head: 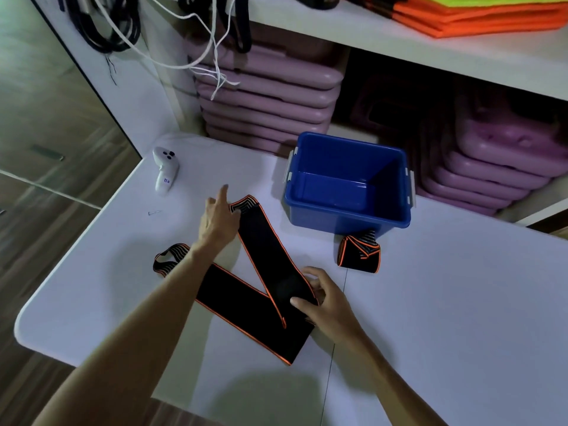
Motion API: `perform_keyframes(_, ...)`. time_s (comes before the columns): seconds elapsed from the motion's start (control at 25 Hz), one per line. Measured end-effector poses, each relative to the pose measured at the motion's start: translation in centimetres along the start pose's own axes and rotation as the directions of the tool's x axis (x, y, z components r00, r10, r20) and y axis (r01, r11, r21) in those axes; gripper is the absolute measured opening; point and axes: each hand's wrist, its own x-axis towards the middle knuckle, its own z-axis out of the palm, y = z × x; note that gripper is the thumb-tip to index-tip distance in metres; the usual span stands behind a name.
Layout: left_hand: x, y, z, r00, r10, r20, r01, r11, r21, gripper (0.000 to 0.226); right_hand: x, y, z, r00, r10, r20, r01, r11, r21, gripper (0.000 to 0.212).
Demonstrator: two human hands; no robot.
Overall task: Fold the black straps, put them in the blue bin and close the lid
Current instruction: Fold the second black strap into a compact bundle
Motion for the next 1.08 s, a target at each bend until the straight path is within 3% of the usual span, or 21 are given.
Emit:
perform_keyframes(0.08,2.8,0.7,-0.1,0.988,-0.046,0.146,0.040,0.998,0.038,0.051,-0.1,0.2,-0.2,0.999,0.023,0.044,-0.021,0.999,-0.031,0.060)
perform_keyframes(0.16,3.7,0.7,-0.1,0.968,-0.087,0.237,0.093,0.996,-0.015,0.027,-0.2,0.4,-0.5,0.997,0.044,0.064,-0.037,0.995,-0.098,0.065)
perform_keyframes(0.24,4.1,0.5,-0.4,0.981,-0.060,0.184,0.039,0.993,0.114,0.017,-0.2,0.5,-0.8,0.996,0.065,0.062,-0.056,0.989,-0.139,0.062)
perform_keyframes(0.32,4.1,-0.3,-1.1,0.999,0.048,0.013,-0.050,0.967,0.249,0.016,-0.3,0.2,-1.2,0.996,0.076,0.051,-0.068,0.988,-0.141,0.060)
perform_keyframes(0.4,4.2,-1.4,-2.1,0.978,0.168,-0.121,-0.140,0.967,0.214,0.015,-0.3,0.0,-1.9,0.995,0.081,0.061,-0.074,0.992,-0.105,0.058)
perform_keyframes(0.48,4.3,-2.3,-3.2,0.958,0.198,-0.206,-0.152,0.963,0.222,0.013,-0.4,-0.2,-2.8,0.993,0.091,0.071,-0.087,0.995,-0.056,0.054)
perform_keyframes(0.56,4.1,-2.9,-4.2,0.963,0.159,-0.219,-0.108,0.968,0.228,0.015,-0.5,-0.2,-3.4,0.993,0.106,0.044,-0.105,0.994,-0.030,0.051)
perform_keyframes(0.68,2.6,-3.1,-5.3,0.991,0.075,-0.108,-0.067,0.995,0.070,0.004,-0.6,-0.9,-3.4,0.995,0.103,0.000,-0.103,0.994,-0.036,0.038)
perform_keyframes(0.76,0.7,-3.4,-6.2,1.000,-0.003,-0.025,0.001,0.997,-0.081,0.006,-0.7,-2.0,-3.0,0.996,0.085,0.005,-0.086,0.995,0.045,0.028)
perform_keyframes(0.88,-2.8,-5.1,-7.5,0.991,-0.106,0.079,0.116,0.984,-0.132,0.006,-1.4,-2.9,-2.8,0.994,0.105,0.032,-0.110,0.960,0.256,0.024)
perform_keyframes(1.0,-4.9,-8.3,-7.0,0.984,-0.113,0.140,0.112,0.994,0.008,0.005,-2.3,-3.0,-3.0,0.970,0.203,0.134,-0.242,0.858,0.453,0.023)
perform_keyframes(1.08,-5.5,-10.3,-6.3,0.996,-0.087,0.033,0.077,0.970,0.230,0.008,-3.0,-3.1,-2.5,0.944,0.233,0.234,-0.323,0.804,0.499,0.023)
